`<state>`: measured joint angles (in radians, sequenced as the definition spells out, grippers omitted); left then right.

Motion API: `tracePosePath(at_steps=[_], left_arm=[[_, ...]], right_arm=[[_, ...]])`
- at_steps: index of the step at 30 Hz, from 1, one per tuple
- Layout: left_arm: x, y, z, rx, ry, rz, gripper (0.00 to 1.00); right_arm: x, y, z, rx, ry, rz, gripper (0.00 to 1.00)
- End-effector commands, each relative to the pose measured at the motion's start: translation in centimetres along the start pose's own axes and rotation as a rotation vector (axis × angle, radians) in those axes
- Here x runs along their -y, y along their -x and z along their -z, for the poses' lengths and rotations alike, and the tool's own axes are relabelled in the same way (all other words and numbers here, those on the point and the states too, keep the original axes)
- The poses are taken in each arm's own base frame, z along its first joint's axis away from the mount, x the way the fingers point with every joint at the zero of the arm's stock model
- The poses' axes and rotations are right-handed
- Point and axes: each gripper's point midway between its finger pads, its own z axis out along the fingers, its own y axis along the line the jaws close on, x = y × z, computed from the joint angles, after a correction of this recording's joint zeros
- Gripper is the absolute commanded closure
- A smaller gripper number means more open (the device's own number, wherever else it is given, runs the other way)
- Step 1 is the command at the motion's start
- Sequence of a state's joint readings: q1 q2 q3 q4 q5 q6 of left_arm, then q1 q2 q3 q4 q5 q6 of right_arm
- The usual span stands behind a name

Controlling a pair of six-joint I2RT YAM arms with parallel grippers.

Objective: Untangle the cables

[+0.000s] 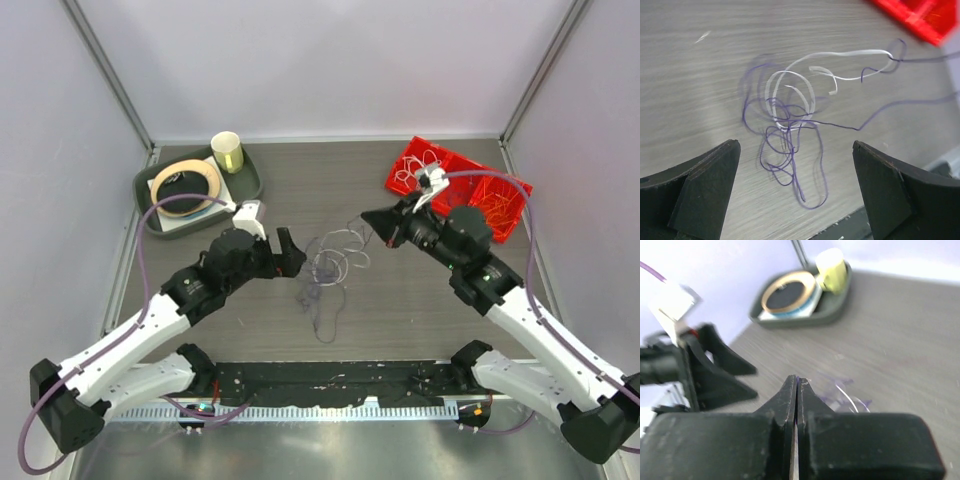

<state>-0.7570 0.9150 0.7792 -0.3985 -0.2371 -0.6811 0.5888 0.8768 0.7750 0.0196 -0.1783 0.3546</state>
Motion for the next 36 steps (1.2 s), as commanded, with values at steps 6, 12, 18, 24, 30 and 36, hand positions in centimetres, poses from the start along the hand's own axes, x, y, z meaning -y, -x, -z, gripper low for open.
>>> tracePosePath(at_steps=[6, 12, 18, 24, 30, 36], left_arm=[[12.2, 5.2, 3.1, 0.116, -0.575, -0.250, 0.00], [15.8, 4.6, 4.4, 0.066, -0.779, -0.278, 0.00], [18.7, 5.1, 5.1, 0.119, -0.913, -0.241, 0.00], [19.2, 6.5, 1.8, 0.164, -0.776, -0.225, 0.00], [20.8, 4.1, -0.2, 0.152, -0.761, -0.204, 0.00], [21.8, 4.3, -2.9, 0.247, -0.624, -0.098, 0.00]], right_arm=[[-10.7, 16.3, 1.5, 0.245, 0.326, 0.067, 0.99], [-12.4, 23.8, 2.4, 0.396, 0.298, 0.070, 0.99], [-12.9, 29.4, 4.4, 0.572, 0.262, -0.028, 0.99], [-14.9, 31.9, 4.8, 0.566, 0.325, -0.111, 0.99], [-13.0, 32.5, 4.6, 0.602, 0.220, -0.162, 0.99], [-11.9, 32.7, 5.1, 0.656, 0.185, -0.210, 0.99]])
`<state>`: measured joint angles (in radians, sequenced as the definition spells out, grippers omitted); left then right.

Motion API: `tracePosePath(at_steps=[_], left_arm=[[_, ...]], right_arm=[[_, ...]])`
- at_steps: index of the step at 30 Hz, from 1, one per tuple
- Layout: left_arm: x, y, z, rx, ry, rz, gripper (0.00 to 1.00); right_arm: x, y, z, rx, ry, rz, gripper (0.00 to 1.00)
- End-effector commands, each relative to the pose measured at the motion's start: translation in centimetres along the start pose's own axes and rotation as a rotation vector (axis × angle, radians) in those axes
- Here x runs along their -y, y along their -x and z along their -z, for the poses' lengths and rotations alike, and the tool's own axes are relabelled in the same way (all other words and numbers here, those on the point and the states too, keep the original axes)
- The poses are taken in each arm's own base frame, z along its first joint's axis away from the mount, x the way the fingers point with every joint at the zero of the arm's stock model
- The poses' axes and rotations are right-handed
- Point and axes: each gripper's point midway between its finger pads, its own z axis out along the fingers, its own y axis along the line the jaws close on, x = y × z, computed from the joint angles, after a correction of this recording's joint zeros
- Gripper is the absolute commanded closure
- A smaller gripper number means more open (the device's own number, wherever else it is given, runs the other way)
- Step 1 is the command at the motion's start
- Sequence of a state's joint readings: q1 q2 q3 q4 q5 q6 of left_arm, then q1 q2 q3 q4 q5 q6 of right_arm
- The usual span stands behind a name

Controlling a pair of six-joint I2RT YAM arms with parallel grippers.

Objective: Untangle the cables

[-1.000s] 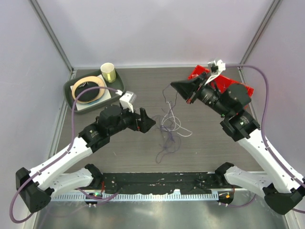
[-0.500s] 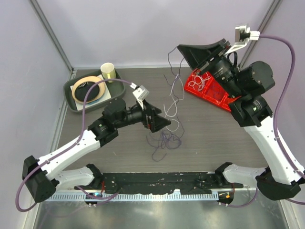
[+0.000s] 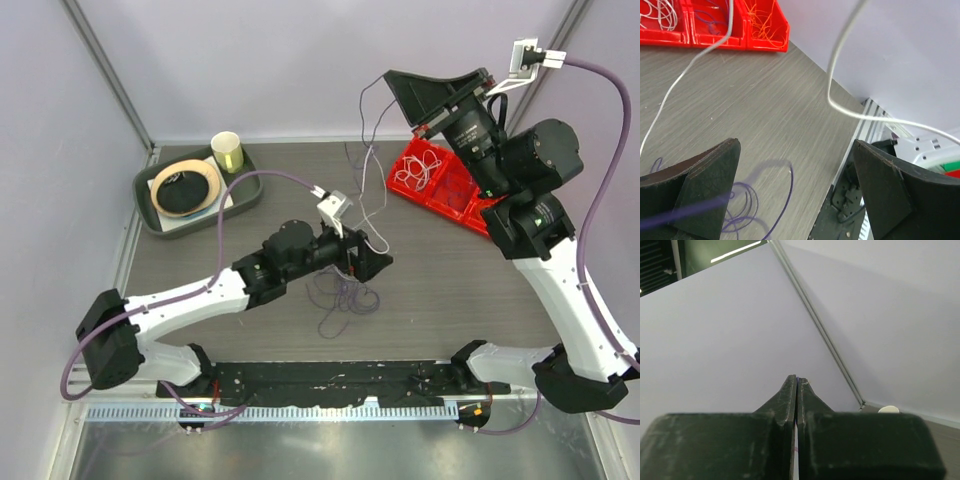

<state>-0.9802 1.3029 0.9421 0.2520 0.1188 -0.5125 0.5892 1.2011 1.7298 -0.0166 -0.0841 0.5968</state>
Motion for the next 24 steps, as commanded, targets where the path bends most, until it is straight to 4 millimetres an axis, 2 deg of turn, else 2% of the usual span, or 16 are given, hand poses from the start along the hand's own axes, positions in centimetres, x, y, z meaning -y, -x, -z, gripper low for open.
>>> tracePosePath(at_steps=[1, 4, 6, 8, 9, 10, 13, 15, 16, 17, 18, 19, 20, 22, 23, 24], left_arm=[[-0.8, 4.0, -1.9, 0.200, 0.126, 0.052, 0.00], [-2.3, 4.3, -2.4, 0.255, 0.208, 0.103, 0.02], [-2.9, 4.2, -2.8, 0.272, 0.233, 0.127, 0.09], [-3.7, 4.5, -3.0, 0.306, 0.269, 0.159, 0.11], [-4.2, 4.0, -3.6, 0.306, 0.283, 0.159, 0.11], [-4.5, 4.2, -3.8, 0.320, 0.295, 0.161, 0.11], [-4.6, 3.8, -4.8, 0.311, 0.292, 0.148, 0.20], [-4.8, 3.6, -4.7, 0.305, 0.300, 0.137, 0.44], [-4.7, 3.9, -4.3, 0.315, 0.299, 0.136, 0.63], [-4.9, 4.1, -3.8, 0.329, 0.312, 0.135, 1.00], [-5.4, 3.7, -3.2, 0.327, 0.333, 0.134, 1.00], [-5.0, 4.6, -2.0, 0.352, 0.327, 0.127, 1.00], [-5.5, 4.9, -1.1, 0.371, 0.358, 0.122, 1.00], [-6.7, 3.9, 0.7, 0.355, 0.420, 0.135, 1.00], [-6.4, 5.1, 2.4, 0.395, 0.425, 0.144, 1.00], [-7.6, 4.5, 3.6, 0.402, 0.481, 0.147, 1.00]], right_arm=[[-0.5, 2.5, 0.8, 0.100, -0.021, -0.038, 0.99], [0.0, 3.0, 1.1, 0.124, -0.051, -0.036, 0.99], [0.4, 2.3, 1.3, 0.108, -0.060, -0.038, 0.99], [0.3, 2.4, 2.0, 0.113, -0.056, -0.044, 0.99], [0.7, 1.7, 2.2, 0.105, -0.062, -0.054, 0.99], [0.4, 2.1, 2.6, 0.115, -0.055, -0.058, 0.99], [0.4, 2.2, 2.9, 0.113, -0.058, -0.045, 0.99], [0.9, 2.2, 3.0, 0.105, -0.091, -0.026, 0.99], [1.9, 1.7, 3.1, 0.088, -0.137, 0.004, 0.99], [2.9, 1.1, 3.2, 0.065, -0.177, 0.031, 0.99], [3.7, 0.6, 3.3, 0.049, -0.205, 0.061, 0.99], [4.5, 0.1, 3.6, 0.026, -0.233, 0.097, 0.99], [6.3, -1.2, 4.3, -0.038, -0.298, 0.181, 0.98], [8.8, -3.2, 5.8, -0.112, -0.383, 0.244, 0.95], [10.1, -4.5, 6.8, -0.158, -0.418, 0.286, 0.91], [12.0, -7.2, 8.4, -0.226, -0.453, 0.304, 0.87]])
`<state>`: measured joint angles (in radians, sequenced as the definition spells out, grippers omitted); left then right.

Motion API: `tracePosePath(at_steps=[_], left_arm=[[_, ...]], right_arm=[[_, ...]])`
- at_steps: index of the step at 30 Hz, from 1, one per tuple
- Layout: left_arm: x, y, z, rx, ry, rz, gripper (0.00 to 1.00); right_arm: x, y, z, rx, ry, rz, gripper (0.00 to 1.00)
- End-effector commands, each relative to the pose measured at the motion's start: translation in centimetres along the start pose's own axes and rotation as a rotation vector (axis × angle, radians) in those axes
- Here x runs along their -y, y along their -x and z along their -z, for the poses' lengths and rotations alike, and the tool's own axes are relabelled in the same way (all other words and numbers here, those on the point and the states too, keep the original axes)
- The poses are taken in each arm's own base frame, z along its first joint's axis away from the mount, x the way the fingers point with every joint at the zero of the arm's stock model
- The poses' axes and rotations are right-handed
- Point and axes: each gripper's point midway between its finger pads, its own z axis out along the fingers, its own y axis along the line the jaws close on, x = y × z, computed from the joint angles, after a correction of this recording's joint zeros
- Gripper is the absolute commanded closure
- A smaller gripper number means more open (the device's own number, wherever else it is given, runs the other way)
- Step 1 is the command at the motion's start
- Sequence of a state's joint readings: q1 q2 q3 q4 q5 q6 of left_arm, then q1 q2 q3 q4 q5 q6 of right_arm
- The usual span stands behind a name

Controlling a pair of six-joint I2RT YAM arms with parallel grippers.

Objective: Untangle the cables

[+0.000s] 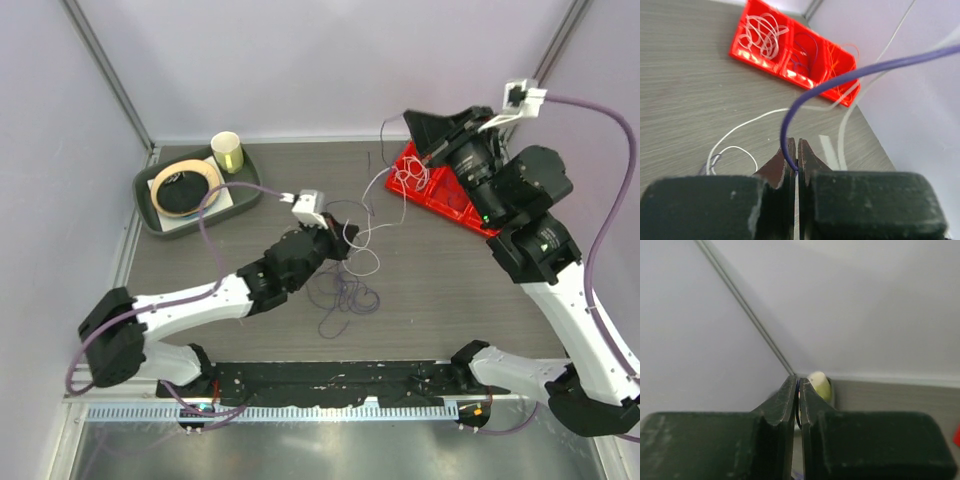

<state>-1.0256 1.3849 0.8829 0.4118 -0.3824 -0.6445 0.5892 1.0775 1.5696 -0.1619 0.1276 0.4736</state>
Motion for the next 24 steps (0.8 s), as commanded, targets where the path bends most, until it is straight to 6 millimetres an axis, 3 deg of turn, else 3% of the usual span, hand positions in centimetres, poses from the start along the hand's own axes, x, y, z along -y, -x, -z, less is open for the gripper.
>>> tracePosePath(at_steps=[1, 2, 4, 5, 7, 8, 13, 17, 18, 20, 22, 23, 24], left_arm=[[-2.8, 4.7, 4.0, 0.147, 0.125, 0.020, 1.00], [-3.0, 6.0, 5.2, 0.172, 0.138, 0.018, 1.00], [-4.7, 6.7, 6.7, 0.169, 0.218, -0.038, 1.00], [-4.8, 7.4, 7.3, 0.177, 0.228, -0.053, 1.00], [-4.5, 9.2, 8.7, 0.203, 0.219, -0.079, 1.00], [-4.4, 9.4, 9.0, 0.197, 0.211, -0.087, 1.00], [-2.5, 13.3, 10.3, 0.238, 0.179, -0.122, 1.00], [-0.7, 17.5, 11.2, 0.290, 0.176, -0.173, 1.00], [-0.6, 17.8, 11.3, 0.284, 0.183, -0.191, 1.00], [0.2, 19.6, 11.6, 0.313, 0.179, -0.210, 1.00], [0.7, 20.4, 11.5, 0.314, 0.181, -0.228, 1.00], [1.4, 21.8, 11.9, 0.336, 0.171, -0.224, 1.00], [1.7, 22.3, 11.9, 0.338, 0.171, -0.240, 1.00]], right_arm=[[7.0, -7.8, 3.1, -0.210, -0.184, 0.213, 0.85], [9.3, -11.9, 4.0, -0.287, -0.218, 0.216, 0.85], [9.9, -13.9, 5.6, -0.296, -0.173, 0.219, 0.81], [11.0, -17.0, 6.5, -0.330, -0.145, 0.231, 0.65], [10.4, -18.5, 8.0, -0.331, -0.046, 0.238, 0.16], [11.2, -20.6, 8.7, -0.342, -0.027, 0.238, 0.05], [12.8, -23.7, 10.5, -0.336, -0.016, 0.203, 0.04], [15.1, -27.8, 11.6, -0.483, -0.085, 0.200, 0.04], [15.5, -28.5, 11.7, -0.508, -0.103, 0.190, 0.05], [15.4, -31.0, 12.0, -0.598, -0.080, 0.149, 0.06], [15.5, -32.4, 12.0, -0.653, -0.085, 0.113, 0.09], [14.9, -33.0, 11.9, -0.680, -0.065, 0.076, 0.10], [15.4, -34.7, 12.1, -0.734, -0.079, 0.056, 0.13]])
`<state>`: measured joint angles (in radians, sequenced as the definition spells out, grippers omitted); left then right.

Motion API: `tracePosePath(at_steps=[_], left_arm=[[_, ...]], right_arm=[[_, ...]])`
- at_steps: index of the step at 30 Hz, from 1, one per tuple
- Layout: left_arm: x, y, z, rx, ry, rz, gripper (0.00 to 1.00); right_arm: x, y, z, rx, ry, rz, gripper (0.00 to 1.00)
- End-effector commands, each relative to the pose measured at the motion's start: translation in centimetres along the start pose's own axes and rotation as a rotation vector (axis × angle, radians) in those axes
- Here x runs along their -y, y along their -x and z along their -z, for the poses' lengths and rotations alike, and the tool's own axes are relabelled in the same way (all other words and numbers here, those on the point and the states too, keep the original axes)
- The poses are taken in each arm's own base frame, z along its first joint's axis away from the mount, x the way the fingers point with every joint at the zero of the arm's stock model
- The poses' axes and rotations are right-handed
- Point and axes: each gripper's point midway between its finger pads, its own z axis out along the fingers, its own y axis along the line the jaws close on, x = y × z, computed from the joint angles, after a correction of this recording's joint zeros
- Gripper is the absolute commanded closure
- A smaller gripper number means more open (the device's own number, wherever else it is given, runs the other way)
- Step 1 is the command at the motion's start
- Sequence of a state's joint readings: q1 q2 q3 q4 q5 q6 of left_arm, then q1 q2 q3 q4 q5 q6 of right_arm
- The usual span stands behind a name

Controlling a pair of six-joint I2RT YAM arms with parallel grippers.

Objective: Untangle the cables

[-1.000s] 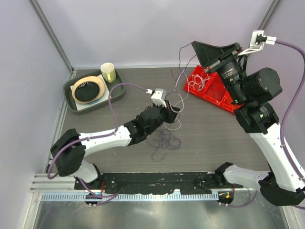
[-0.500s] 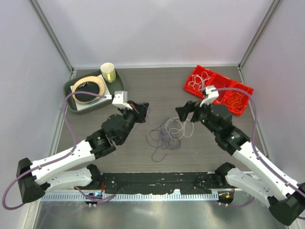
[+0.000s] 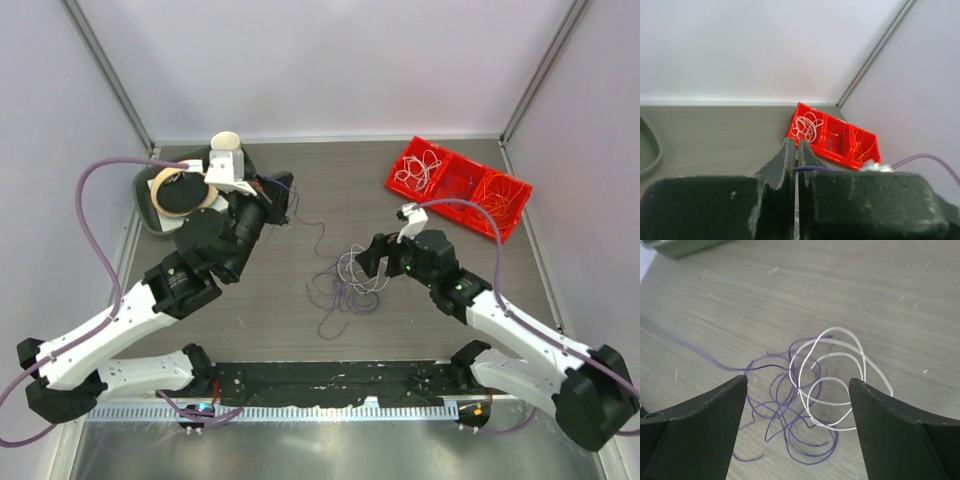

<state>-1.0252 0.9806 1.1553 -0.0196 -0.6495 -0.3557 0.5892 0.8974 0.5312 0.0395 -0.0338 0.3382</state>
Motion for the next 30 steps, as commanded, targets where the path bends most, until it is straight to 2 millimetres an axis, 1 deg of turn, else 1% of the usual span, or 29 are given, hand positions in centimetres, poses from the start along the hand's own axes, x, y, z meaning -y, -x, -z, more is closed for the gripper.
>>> tracePosePath(at_steps=[1, 2, 3, 5, 6, 7, 8, 9, 10, 11, 13, 14, 16, 17, 18, 19, 20, 21, 24, 25, 26, 27, 29, 30], left_arm=[[0.4, 3.4, -0.3, 0.035, 0.016, -0.087, 1.00], [0.9, 4.4, -0.6, 0.050, 0.009, -0.088, 1.00], [1.1, 4.9, -0.6, 0.056, 0.004, -0.104, 1.00], [1.8, 6.2, -0.9, 0.068, -0.003, -0.114, 1.00], [2.1, 6.7, -1.0, 0.071, -0.011, -0.121, 1.00], [2.3, 7.1, -1.1, 0.074, -0.012, -0.133, 1.00], [2.6, 8.1, -1.0, 0.083, -0.016, -0.134, 1.00], [2.8, 8.0, -1.4, 0.075, -0.016, -0.145, 1.00], [2.9, 8.3, -1.4, 0.076, -0.019, -0.155, 1.00], [3.0, 9.0, -1.3, 0.081, -0.020, -0.156, 1.00], [3.2, 9.0, -1.5, 0.077, -0.019, -0.165, 1.00], [3.2, 9.3, -1.4, 0.079, -0.019, -0.167, 1.00], [3.3, 9.3, -1.4, 0.073, -0.022, -0.173, 1.00], [3.3, 9.4, -1.4, 0.073, -0.022, -0.173, 1.00], [3.3, 9.3, -1.4, 0.067, -0.023, -0.179, 1.00], [3.3, 9.3, -1.4, 0.067, -0.024, -0.179, 1.00], [3.3, 9.3, -1.3, 0.066, -0.027, -0.181, 1.00], [3.3, 9.4, -1.3, 0.065, -0.028, -0.182, 1.00], [3.6, 9.9, -1.0, 0.069, -0.048, -0.172, 1.00], [3.7, 9.7, -1.0, 0.060, -0.054, -0.173, 1.00], [3.8, 10.0, -0.9, 0.063, -0.060, -0.171, 1.00], [4.0, 9.9, -0.8, 0.059, -0.068, -0.168, 1.00], [4.1, 10.1, -0.7, 0.059, -0.075, -0.163, 1.00], [4.1, 10.1, -0.7, 0.057, -0.078, -0.164, 1.00]], right_arm=[[-2.3, -1.0, -2.2, -0.081, 0.100, -0.088, 0.14], [-2.5, -1.8, -2.7, -0.111, 0.114, -0.123, 0.14], [-2.4, -3.1, -3.6, -0.153, 0.115, -0.140, 0.16], [-3.6, -3.6, -4.4, -0.175, 0.178, -0.160, 0.17], [-3.8, -3.8, -4.7, -0.183, 0.189, -0.170, 0.18], [-3.9, -4.5, -5.5, -0.198, 0.191, -0.172, 0.19], [-4.3, -4.6, -5.8, -0.202, 0.200, -0.169, 0.20], [-4.0, -4.8, -6.3, -0.204, 0.181, -0.162, 0.21], [-3.8, -5.5, -6.7, -0.225, 0.162, -0.152, 0.22], [-4.4, -5.5, -6.9, -0.228, 0.166, -0.128, 0.23], [-4.2, -5.5, -7.1, -0.225, 0.151, -0.068, 0.25], [-4.6, -5.4, -7.0, -0.219, 0.159, -0.049, 0.25], [-4.4, -5.3, -6.6, -0.195, 0.165, 0.007, 0.25], [-4.6, -4.4, -6.1, -0.159, 0.175, 0.032, 0.25], [-5.0, -4.0, -5.6, -0.130, 0.188, 0.068, 0.25], [-4.5, -4.1, -5.2, -0.100, 0.191, 0.132, 0.25], [-5.0, -2.9, -4.3, -0.040, 0.211, 0.167, 0.25], [-5.3, -2.7, -4.0, -0.008, 0.233, 0.201, 0.25], [-4.8, -1.5, -3.5, 0.082, 0.227, 0.298, 0.25], [-4.9, -1.6, -3.5, 0.080, 0.233, 0.334, 0.25], [-5.8, -1.4, -3.4, 0.086, 0.289, 0.378, 0.25], [-6.3, -1.7, -3.6, 0.080, 0.319, 0.381, 0.25], [-7.7, -1.0, -3.8, 0.104, 0.392, 0.423, 0.25], [-8.6, -1.6, -3.9, 0.083, 0.449, 0.441, 0.25]])
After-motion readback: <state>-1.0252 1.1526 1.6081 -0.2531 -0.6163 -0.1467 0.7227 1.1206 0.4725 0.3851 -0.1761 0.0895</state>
